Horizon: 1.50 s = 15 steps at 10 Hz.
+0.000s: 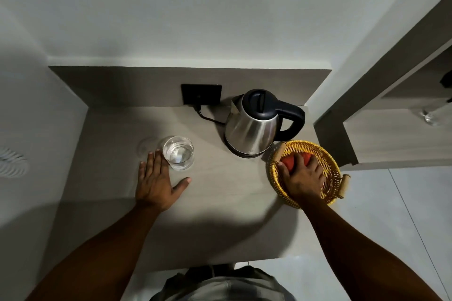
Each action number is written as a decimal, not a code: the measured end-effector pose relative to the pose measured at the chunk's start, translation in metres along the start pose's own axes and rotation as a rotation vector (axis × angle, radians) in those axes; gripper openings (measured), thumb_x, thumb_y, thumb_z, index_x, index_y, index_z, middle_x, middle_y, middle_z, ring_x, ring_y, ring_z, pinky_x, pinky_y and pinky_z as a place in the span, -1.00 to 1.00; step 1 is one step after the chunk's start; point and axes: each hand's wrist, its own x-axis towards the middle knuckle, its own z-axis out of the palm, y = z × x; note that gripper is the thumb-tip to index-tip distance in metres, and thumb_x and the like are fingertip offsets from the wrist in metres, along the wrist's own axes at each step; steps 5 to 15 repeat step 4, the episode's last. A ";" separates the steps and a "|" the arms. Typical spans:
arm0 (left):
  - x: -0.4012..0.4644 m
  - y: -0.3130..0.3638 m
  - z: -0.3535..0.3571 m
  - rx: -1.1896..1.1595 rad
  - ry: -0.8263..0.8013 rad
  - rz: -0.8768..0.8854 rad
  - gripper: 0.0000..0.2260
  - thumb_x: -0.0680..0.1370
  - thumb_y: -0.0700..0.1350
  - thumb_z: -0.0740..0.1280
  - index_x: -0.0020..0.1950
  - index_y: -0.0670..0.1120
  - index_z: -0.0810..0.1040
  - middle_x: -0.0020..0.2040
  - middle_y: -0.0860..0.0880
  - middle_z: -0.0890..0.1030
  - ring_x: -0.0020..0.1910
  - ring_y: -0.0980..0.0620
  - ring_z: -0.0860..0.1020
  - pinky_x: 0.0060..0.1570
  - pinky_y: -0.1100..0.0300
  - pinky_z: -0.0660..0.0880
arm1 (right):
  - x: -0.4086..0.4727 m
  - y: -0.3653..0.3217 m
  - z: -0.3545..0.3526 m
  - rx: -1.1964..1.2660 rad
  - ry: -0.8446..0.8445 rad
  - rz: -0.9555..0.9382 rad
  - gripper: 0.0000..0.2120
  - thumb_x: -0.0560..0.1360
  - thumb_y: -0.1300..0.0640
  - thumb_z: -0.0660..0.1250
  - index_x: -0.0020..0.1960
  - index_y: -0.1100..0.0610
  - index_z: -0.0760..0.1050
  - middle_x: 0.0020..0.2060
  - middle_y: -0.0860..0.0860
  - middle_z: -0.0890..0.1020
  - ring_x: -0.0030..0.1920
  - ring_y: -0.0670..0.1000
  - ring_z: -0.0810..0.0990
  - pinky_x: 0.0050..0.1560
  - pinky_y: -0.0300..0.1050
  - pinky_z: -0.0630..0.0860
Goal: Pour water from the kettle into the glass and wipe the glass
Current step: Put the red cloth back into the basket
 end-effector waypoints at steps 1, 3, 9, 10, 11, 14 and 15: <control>0.002 -0.002 0.002 0.004 -0.008 -0.002 0.01 0.44 0.51 0.04 0.59 -0.26 0.17 0.59 -0.25 0.21 0.61 -0.17 0.09 0.56 -0.14 0.00 | 0.003 -0.001 -0.005 0.001 -0.043 0.008 -0.22 0.49 -0.53 -0.03 0.55 -0.08 0.13 0.57 0.24 0.10 0.51 0.35 0.11 0.43 0.43 0.04; 0.000 -0.001 0.001 0.023 -0.076 -0.017 0.02 0.42 0.54 0.01 0.60 -0.23 0.16 0.60 -0.23 0.20 0.61 -0.17 0.09 0.57 -0.13 -0.01 | -0.044 -0.013 -0.019 0.179 0.218 -0.173 -0.43 0.59 -0.36 0.03 0.44 -0.05 0.36 0.46 0.14 0.31 0.44 0.26 0.24 0.40 0.36 0.18; -0.015 0.002 -0.004 0.017 -0.136 -0.049 0.07 0.38 0.57 -0.07 0.62 -0.21 0.08 0.63 -0.18 0.13 0.63 -0.14 0.01 0.57 -0.11 -0.06 | -0.095 -0.039 -0.007 0.217 0.233 -0.529 -0.58 0.63 -0.21 0.10 0.35 -0.03 0.44 0.27 0.07 0.43 0.22 0.15 0.41 0.18 0.14 0.40; -0.015 0.002 -0.004 0.017 -0.136 -0.049 0.07 0.38 0.57 -0.07 0.62 -0.21 0.08 0.63 -0.18 0.13 0.63 -0.14 0.01 0.57 -0.11 -0.06 | -0.095 -0.039 -0.007 0.217 0.233 -0.529 -0.58 0.63 -0.21 0.10 0.35 -0.03 0.44 0.27 0.07 0.43 0.22 0.15 0.41 0.18 0.14 0.40; -0.015 0.002 -0.004 0.017 -0.136 -0.049 0.07 0.38 0.57 -0.07 0.62 -0.21 0.08 0.63 -0.18 0.13 0.63 -0.14 0.01 0.57 -0.11 -0.06 | -0.095 -0.039 -0.007 0.217 0.233 -0.529 -0.58 0.63 -0.21 0.10 0.35 -0.03 0.44 0.27 0.07 0.43 0.22 0.15 0.41 0.18 0.14 0.40; -0.015 0.002 -0.004 0.017 -0.136 -0.049 0.07 0.38 0.57 -0.07 0.62 -0.21 0.08 0.63 -0.18 0.13 0.63 -0.14 0.01 0.57 -0.11 -0.06 | -0.095 -0.039 -0.007 0.217 0.233 -0.529 -0.58 0.63 -0.21 0.10 0.35 -0.03 0.44 0.27 0.07 0.43 0.22 0.15 0.41 0.18 0.14 0.40; -0.015 0.002 -0.004 0.017 -0.136 -0.049 0.07 0.38 0.57 -0.07 0.62 -0.21 0.08 0.63 -0.18 0.13 0.63 -0.14 0.01 0.57 -0.11 -0.06 | -0.095 -0.039 -0.007 0.217 0.233 -0.529 -0.58 0.63 -0.21 0.10 0.35 -0.03 0.44 0.27 0.07 0.43 0.22 0.15 0.41 0.18 0.14 0.40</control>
